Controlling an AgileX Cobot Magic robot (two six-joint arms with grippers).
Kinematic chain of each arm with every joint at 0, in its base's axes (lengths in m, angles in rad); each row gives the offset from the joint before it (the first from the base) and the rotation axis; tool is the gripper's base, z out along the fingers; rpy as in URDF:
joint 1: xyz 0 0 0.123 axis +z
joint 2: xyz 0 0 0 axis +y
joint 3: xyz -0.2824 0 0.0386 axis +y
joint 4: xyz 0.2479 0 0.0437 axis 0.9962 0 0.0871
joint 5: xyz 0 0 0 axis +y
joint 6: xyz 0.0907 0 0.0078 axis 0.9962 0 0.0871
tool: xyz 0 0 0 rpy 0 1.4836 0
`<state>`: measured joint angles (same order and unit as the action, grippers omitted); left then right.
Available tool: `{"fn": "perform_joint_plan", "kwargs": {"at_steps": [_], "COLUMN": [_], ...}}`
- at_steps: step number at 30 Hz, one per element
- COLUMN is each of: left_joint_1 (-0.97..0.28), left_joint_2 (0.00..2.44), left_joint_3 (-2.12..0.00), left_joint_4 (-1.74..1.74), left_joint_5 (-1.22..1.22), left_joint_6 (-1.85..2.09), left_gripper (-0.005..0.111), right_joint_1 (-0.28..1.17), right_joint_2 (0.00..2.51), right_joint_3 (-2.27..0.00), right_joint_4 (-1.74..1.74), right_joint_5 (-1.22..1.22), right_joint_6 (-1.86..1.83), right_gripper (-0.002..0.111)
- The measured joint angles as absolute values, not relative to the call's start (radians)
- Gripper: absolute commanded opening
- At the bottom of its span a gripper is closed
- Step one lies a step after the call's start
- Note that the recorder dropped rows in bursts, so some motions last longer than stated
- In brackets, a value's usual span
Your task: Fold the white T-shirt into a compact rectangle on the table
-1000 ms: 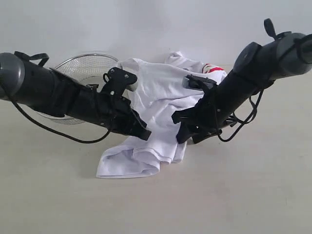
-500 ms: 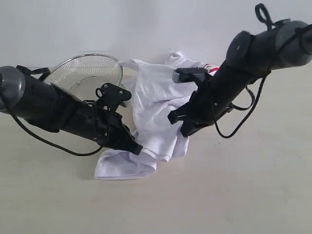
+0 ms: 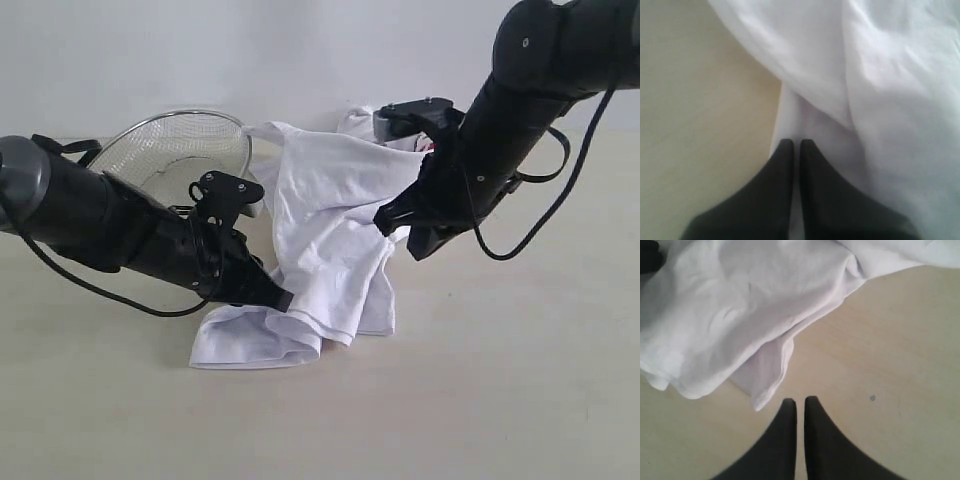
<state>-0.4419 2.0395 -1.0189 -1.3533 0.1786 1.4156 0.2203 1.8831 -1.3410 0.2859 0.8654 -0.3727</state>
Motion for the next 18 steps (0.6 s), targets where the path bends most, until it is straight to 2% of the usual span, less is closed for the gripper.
{"fn": "perform_joint_plan", "kwargs": {"at_steps": [2, 5, 6, 8, 11, 13, 16, 18], "left_joint_1": [-0.442, -0.442, -0.442, -0.442, -0.442, -0.442, -0.442, -0.442], "left_joint_2": [2.04, 2.04, 2.04, 2.04, 2.04, 2.04, 2.04, 2.04], "left_joint_3": [-1.019, -1.019, -1.019, -1.019, -1.019, -1.019, -1.019, -1.019], "left_joint_4": [-1.353, -1.353, -1.353, -1.353, -1.353, -1.353, -1.353, -1.353], "left_joint_5": [0.179, 0.179, 0.179, 0.179, 0.179, 0.179, 0.179, 0.179], "left_joint_6": [1.416, 1.416, 1.416, 1.416, 1.415, 1.415, 1.415, 1.415], "left_gripper": [0.004, 0.004, 0.004, 0.004, 0.004, 0.004, 0.004, 0.004], "right_joint_1": [0.22, 0.22, 0.22, 0.22, 0.22, 0.22, 0.22, 0.22], "right_joint_2": [1.889, 1.904, 1.909, 1.921, 1.947, 1.967, 1.998, 2.017], "right_joint_3": [-1.341, -1.341, -1.341, -1.341, -1.341, -1.341, -1.341, -1.341], "right_joint_4": [0.284, 0.284, 0.284, 0.284, 0.286, 0.303, 0.34, 0.366], "right_joint_5": [0.87, 0.88, 0.885, 0.885, 0.882, 0.871, 0.849, 0.841], "right_joint_6": [-0.373, -0.373, -0.373, -0.373, -0.373, -0.373, -0.401, -0.42], "right_gripper": [0.015, 0.043, 0.048, 0.047, 0.03, 0.024, 0.028, 0.039]}}
